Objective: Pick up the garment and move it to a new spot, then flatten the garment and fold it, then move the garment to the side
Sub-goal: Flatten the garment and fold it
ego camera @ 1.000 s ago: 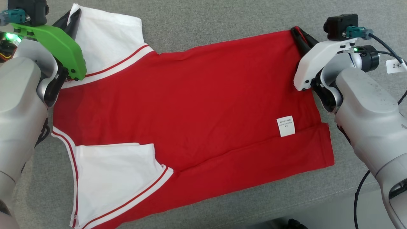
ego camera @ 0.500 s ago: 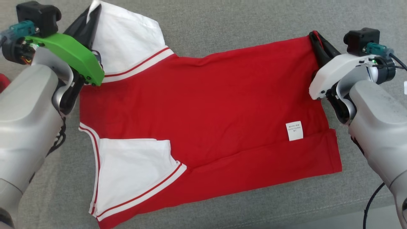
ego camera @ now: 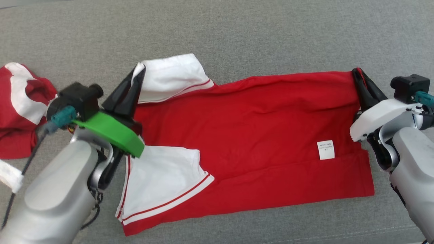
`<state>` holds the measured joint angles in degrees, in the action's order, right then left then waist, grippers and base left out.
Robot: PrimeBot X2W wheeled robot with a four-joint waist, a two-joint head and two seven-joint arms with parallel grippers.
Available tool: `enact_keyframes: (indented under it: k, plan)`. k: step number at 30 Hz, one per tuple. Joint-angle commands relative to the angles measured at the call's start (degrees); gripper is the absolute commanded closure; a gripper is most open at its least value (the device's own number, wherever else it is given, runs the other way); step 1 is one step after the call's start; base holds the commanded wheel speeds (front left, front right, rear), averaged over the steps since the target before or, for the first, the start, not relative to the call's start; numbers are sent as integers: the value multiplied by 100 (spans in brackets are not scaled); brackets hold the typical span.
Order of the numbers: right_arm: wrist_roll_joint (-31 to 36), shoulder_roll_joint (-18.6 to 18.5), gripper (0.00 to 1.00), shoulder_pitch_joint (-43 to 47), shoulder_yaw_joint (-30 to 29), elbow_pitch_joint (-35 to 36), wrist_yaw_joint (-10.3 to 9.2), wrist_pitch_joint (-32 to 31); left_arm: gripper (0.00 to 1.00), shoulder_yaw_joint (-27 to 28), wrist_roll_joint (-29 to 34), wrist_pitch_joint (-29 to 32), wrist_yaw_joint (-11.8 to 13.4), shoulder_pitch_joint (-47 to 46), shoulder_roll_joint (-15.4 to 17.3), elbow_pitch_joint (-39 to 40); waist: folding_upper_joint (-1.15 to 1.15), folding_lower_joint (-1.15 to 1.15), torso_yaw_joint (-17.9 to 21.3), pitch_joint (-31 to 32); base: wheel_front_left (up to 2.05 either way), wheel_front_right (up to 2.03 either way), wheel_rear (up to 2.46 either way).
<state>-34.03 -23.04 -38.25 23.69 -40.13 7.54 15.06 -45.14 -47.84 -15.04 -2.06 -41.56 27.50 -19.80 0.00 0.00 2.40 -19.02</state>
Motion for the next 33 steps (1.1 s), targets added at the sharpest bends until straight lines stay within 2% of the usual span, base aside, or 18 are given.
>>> enact_keyframes:
  k: [1,5,13,22,24,25,26,27,33]
  plan:
    - [109,4,100,189,-111,91,-10,14,100,87,118,-16,70,299,-32,142,0,0,-88,87,0,0,0]
    - [325,57,100,607,-555,403,-10,15,100,403,374,-17,199,1004,-137,546,0,0,-153,199,0,0,0]
    - [567,225,100,1525,-1200,963,-10,15,100,912,581,-17,258,2107,-455,941,0,0,-226,445,0,0,0]
    - [620,394,100,2246,-1536,1295,-10,15,100,1368,740,-17,279,3106,-808,1140,0,0,-196,615,0,0,0]
    - [609,410,27,2340,-1602,1396,-10,15,100,1476,762,-17,256,3295,-888,1135,0,0,-184,653,0,0,0]
    - [576,435,0,2414,-1624,1442,-10,15,100,1545,766,-17,250,3380,-929,1122,0,0,-179,676,0,0,0]
    - [557,452,0,2470,-1626,1476,-10,15,67,1612,778,-17,244,3442,-953,1116,0,0,-175,696,0,0,0]
    - [535,456,0,2521,-1638,1529,-10,15,0,1698,816,-18,234,3499,-987,1123,0,0,-171,716,0,0,0]
    - [458,441,0,2753,-1719,1814,-10,16,0,2239,1172,-18,159,3753,-1233,1165,0,0,-173,848,0,0,0]
